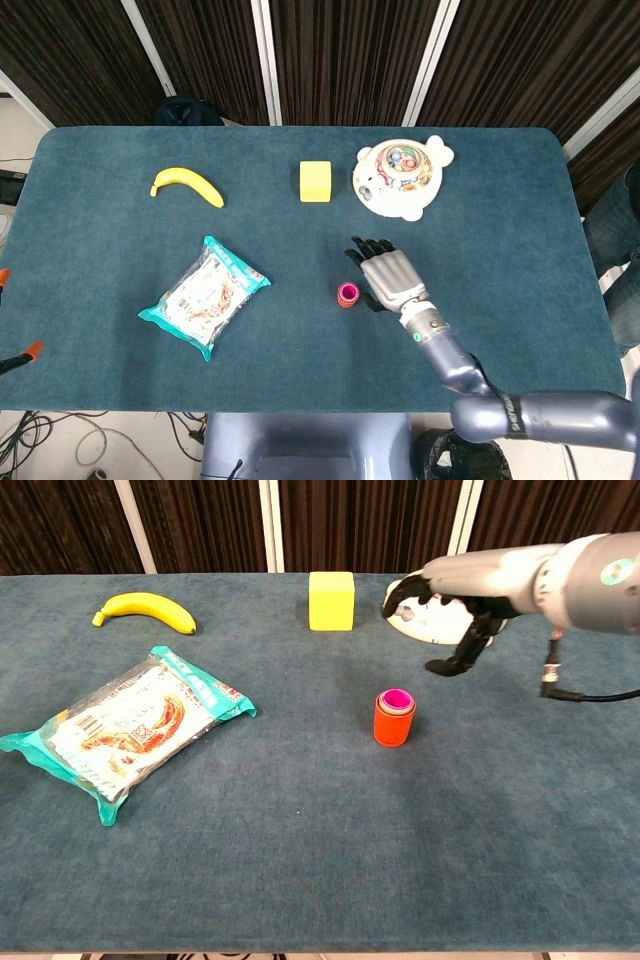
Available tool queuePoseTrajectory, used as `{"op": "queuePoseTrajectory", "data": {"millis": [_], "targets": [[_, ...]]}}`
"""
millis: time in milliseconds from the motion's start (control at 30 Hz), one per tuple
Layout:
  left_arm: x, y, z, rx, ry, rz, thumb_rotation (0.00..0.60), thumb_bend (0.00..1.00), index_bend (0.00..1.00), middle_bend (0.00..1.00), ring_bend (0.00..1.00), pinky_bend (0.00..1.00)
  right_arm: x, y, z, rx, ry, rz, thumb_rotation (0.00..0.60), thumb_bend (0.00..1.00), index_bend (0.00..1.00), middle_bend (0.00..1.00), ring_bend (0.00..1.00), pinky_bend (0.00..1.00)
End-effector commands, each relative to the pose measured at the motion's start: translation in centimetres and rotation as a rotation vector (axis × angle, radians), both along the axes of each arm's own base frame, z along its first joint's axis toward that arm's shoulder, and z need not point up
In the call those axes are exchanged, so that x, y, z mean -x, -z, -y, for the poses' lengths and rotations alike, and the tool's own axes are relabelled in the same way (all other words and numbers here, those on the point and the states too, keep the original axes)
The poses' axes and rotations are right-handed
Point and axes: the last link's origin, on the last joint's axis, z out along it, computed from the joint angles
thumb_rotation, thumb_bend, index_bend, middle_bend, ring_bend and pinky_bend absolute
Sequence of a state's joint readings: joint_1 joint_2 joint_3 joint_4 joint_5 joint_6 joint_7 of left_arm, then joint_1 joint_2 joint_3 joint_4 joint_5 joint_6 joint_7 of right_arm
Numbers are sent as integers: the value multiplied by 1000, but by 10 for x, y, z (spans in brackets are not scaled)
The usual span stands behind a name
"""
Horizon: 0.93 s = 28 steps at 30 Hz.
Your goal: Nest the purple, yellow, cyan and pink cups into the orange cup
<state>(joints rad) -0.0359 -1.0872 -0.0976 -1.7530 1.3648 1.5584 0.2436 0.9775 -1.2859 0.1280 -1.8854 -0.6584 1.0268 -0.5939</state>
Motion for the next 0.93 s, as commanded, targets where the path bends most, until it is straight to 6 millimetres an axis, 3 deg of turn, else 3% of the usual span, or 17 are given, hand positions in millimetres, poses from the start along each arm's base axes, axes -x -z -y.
{"op": "queuePoseTrajectory", "data": {"millis": [33, 200, 367, 600, 933], "targets": [[0, 0, 0, 3, 1, 1, 600, 0, 57, 4, 0, 68, 38, -42, -21, 64, 71, 70, 600, 473, 73, 9, 79, 135], [-2, 3, 2, 11, 6, 1, 600, 0, 54, 4, 0, 68, 108, -88, -65, 257, 114, 162, 600, 451, 54, 9, 60, 82], [-3, 2, 2, -2, 11, 5, 600, 0, 52, 4, 0, 68, 158, -103, -115, 368, 113, 126, 600, 424, 52, 8, 39, 36], [-1, 5, 0, 20, 1, 11, 600, 0, 49, 4, 0, 68, 177, -97, -151, 456, 75, 58, 600, 425, 45, 8, 38, 35], [4, 0, -3, 11, -14, 31, 600, 3, 49, 4, 0, 68, 193, -85, -164, 489, 76, 1, 600, 425, 45, 8, 38, 25]]}}
